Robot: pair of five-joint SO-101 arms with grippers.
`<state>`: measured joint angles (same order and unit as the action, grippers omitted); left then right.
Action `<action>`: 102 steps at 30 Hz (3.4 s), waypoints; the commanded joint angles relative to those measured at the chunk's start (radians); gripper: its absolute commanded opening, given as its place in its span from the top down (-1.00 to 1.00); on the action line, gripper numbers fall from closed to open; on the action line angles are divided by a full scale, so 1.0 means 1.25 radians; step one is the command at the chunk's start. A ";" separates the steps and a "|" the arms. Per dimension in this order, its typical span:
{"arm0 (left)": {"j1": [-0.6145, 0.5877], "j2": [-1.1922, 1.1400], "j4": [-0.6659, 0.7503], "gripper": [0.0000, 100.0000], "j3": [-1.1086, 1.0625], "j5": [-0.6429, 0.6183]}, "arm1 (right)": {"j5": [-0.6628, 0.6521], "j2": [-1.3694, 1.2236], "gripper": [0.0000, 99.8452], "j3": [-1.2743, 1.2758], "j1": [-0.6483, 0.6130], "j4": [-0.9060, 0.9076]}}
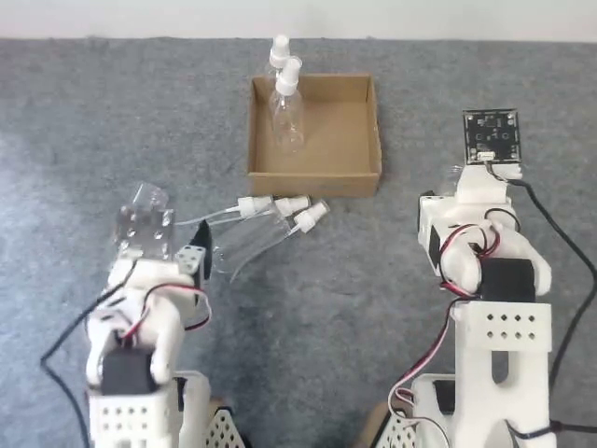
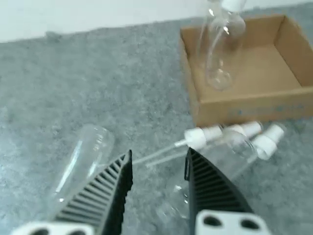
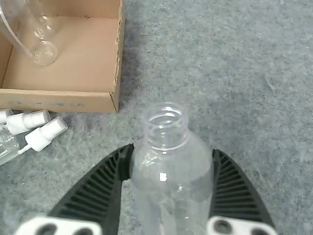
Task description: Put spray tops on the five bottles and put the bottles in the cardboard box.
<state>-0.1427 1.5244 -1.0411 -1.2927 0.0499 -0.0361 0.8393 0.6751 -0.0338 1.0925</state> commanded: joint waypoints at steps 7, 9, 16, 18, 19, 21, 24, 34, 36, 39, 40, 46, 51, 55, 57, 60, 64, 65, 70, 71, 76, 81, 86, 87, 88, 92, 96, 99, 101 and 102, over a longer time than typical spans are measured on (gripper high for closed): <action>0.149 -0.443 0.033 0.66 0.225 0.014 | 0.014 0.015 0.68 -0.010 0.074 -0.044; 0.180 -0.538 0.033 0.66 0.278 0.014 | 0.014 0.015 0.68 -0.010 0.088 -0.045; 0.257 -0.878 0.009 0.66 0.490 0.014 | 0.014 0.015 0.68 -0.005 0.091 -0.046; 0.271 -0.957 -0.020 0.66 0.562 0.014 | 0.014 0.015 0.68 0.002 0.091 -0.062; 0.277 -0.993 -0.036 0.66 0.598 0.014 | 0.014 0.015 0.68 0.010 0.091 -0.071; 0.288 -1.054 -0.065 0.66 0.668 0.011 | 0.014 0.015 0.68 0.022 0.091 -0.091; 0.313 -1.123 -0.097 0.66 0.757 0.009 | 0.014 0.015 0.68 0.027 0.091 -0.098; 0.396 -1.331 -0.124 0.67 0.921 0.010 | 0.014 0.024 0.67 0.022 0.161 -0.109; 0.403 -1.363 -0.125 0.67 0.947 0.007 | 0.014 0.021 0.67 0.023 0.165 -0.114; 0.401 -1.405 -0.122 0.67 0.976 0.007 | 0.014 0.024 0.67 0.023 0.165 -0.114; 0.400 -1.417 -0.120 0.67 0.984 0.007 | 0.014 0.024 0.67 0.023 0.165 -0.114; 0.399 -1.490 -0.120 0.67 1.032 0.014 | 0.014 0.024 0.67 0.023 0.165 -0.114; 0.384 -1.559 -0.123 0.67 1.080 0.015 | 0.014 0.024 0.67 0.023 0.165 -0.114; 0.360 -1.599 -0.122 0.67 1.108 0.039 | 0.014 0.024 0.67 0.023 0.163 -0.112; 0.347 -1.615 -0.122 0.67 1.118 0.043 | 0.014 0.024 0.67 0.023 0.161 -0.111; 0.346 -1.635 -0.126 0.67 1.124 0.042 | 0.014 0.024 0.67 0.023 0.161 -0.111; 0.368 -1.637 -0.141 0.67 1.121 0.041 | 0.012 0.024 0.67 0.023 0.163 -0.111; 0.378 -1.636 -0.149 0.67 1.121 0.039 | 0.012 0.024 0.67 0.023 0.163 -0.111; 0.433 -1.642 -0.180 0.76 1.121 0.038 | 0.012 0.024 0.67 0.023 0.163 -0.111; 0.442 -1.642 -0.188 0.78 1.121 0.038 | 0.012 0.024 0.67 0.023 0.163 -0.111; 0.459 -1.635 -0.212 0.81 1.123 0.037 | 0.012 0.023 0.67 0.023 0.163 -0.112; 0.468 -1.642 -0.222 0.81 1.121 0.039 | 0.012 0.021 0.67 0.023 0.163 -0.112; 0.466 -1.641 -0.223 0.81 1.121 0.039 | 0.012 0.021 0.67 0.023 0.161 -0.112; 0.465 -1.637 -0.227 0.82 1.120 0.039 | 0.012 0.021 0.67 0.023 0.161 -0.112; 0.465 -1.635 -0.239 0.85 1.123 0.041 | 0.012 0.021 0.67 0.023 0.161 -0.112; 0.469 -1.619 -0.295 0.91 1.142 0.042 | 0.012 0.021 0.67 0.023 0.163 -0.112; 0.464 -1.559 -0.311 0.92 1.130 0.041 | 0.012 0.020 0.67 0.023 0.163 -0.112; 0.462 -1.496 -0.304 0.92 1.089 0.039 | 0.012 0.019 0.67 0.023 0.161 -0.112; 0.463 -1.464 -0.276 0.92 1.049 0.038 | 0.012 0.018 0.67 0.023 0.161 -0.114; 0.463 -1.452 -0.255 0.92 1.028 0.037 | 0.012 0.018 0.67 0.023 0.161 -0.114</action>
<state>0.4404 -0.4289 -1.4124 0.0468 0.0898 -0.0299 0.8393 0.7242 0.1565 0.9759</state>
